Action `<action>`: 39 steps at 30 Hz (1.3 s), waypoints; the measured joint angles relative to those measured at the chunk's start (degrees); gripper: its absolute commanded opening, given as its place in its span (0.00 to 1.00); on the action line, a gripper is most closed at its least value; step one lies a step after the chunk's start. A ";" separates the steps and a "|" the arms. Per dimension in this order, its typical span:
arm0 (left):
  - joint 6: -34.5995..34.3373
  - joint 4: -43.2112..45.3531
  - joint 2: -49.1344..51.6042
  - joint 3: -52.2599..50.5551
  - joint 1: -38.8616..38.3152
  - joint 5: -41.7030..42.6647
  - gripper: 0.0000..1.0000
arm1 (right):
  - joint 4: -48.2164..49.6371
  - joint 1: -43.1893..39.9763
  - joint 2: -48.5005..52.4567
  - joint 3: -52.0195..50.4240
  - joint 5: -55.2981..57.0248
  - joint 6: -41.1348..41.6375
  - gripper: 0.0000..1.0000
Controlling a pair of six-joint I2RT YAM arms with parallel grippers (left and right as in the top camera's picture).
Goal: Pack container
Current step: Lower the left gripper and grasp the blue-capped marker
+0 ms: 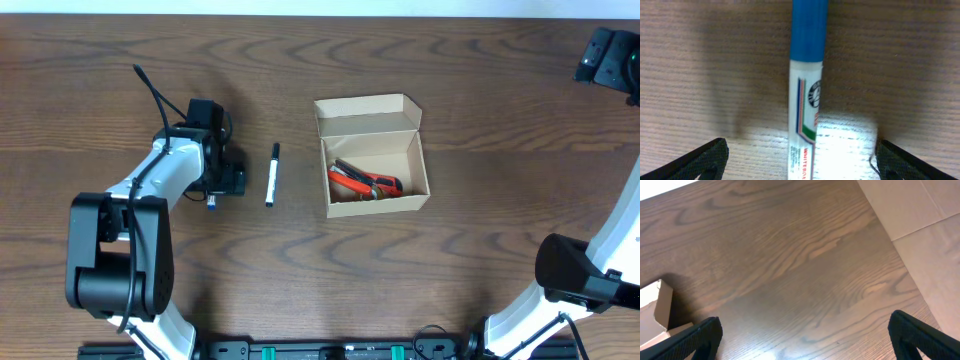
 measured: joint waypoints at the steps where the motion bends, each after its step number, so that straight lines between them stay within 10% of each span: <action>1: -0.22 0.22 0.11 0.09 0.00 0.22 0.95 | 0.00 0.00 0.00 0.00 0.00 0.00 0.99; 17: -0.59 1.62 0.35 0.15 0.00 1.95 1.00 | 0.00 0.00 0.00 0.00 0.00 0.00 0.99; 39: -1.05 2.12 0.72 0.24 -0.11 3.52 0.06 | 0.00 0.00 0.00 0.00 0.00 0.00 0.99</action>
